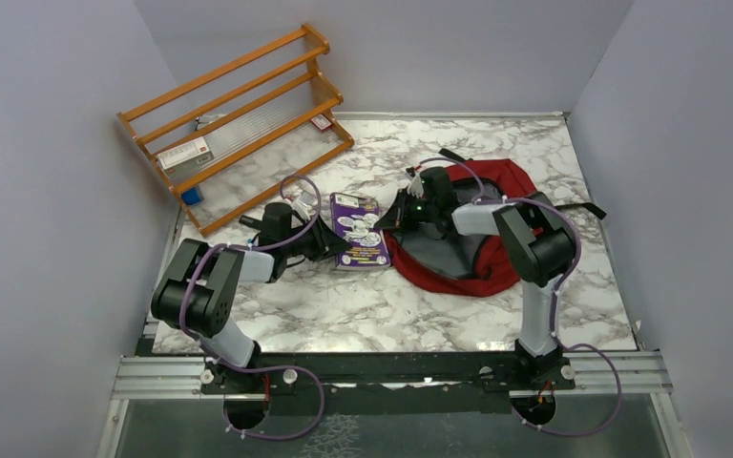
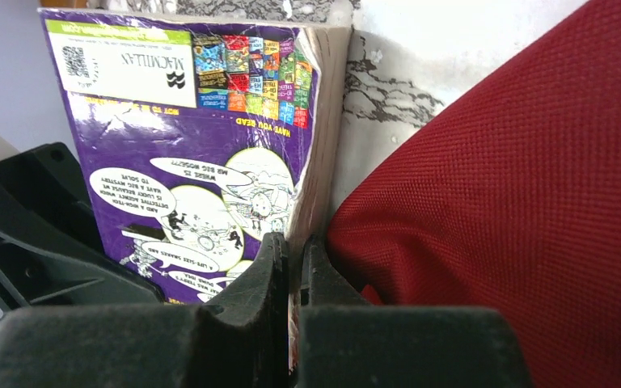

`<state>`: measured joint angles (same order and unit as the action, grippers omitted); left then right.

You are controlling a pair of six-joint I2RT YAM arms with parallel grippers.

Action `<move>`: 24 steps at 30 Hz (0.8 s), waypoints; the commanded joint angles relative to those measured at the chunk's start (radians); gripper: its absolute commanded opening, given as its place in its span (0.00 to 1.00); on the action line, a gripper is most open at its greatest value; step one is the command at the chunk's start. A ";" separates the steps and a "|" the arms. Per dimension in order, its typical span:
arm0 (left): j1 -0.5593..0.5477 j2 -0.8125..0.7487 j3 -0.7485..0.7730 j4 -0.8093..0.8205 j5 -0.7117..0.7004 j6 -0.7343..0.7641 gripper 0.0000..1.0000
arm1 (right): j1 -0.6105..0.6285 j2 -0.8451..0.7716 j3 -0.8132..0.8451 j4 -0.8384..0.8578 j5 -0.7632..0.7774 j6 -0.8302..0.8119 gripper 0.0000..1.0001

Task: Pack the student bag
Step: Pick up the book from the center of the board.

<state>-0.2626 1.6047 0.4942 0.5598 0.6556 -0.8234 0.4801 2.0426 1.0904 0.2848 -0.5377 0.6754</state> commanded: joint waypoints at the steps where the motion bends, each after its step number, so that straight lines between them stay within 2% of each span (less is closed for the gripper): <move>1: 0.008 -0.053 0.047 0.100 0.062 0.006 0.19 | -0.003 -0.048 -0.041 -0.166 0.057 -0.095 0.02; 4: 0.022 -0.101 0.047 0.066 0.046 0.015 0.00 | -0.004 -0.122 -0.016 -0.178 0.033 -0.106 0.11; 9: 0.031 -0.200 0.105 -0.091 0.012 0.097 0.00 | -0.003 -0.265 0.027 -0.197 0.002 -0.137 0.33; 14: 0.031 -0.292 0.255 -0.403 -0.066 0.305 0.00 | -0.004 -0.428 0.054 -0.319 0.115 -0.236 0.54; 17: 0.031 -0.320 0.359 -0.550 -0.091 0.425 0.00 | -0.004 -0.542 0.046 -0.398 0.270 -0.289 0.62; 20: 0.031 -0.314 0.463 -0.677 -0.058 0.514 0.00 | -0.005 -0.657 0.031 -0.463 0.400 -0.346 0.69; 24: 0.029 -0.287 0.589 -0.772 0.023 0.602 0.00 | -0.005 -0.811 0.012 -0.498 0.423 -0.457 0.73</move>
<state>-0.2348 1.3231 0.9546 -0.0757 0.5941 -0.3859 0.4767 1.3556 1.1164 -0.1219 -0.2283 0.3611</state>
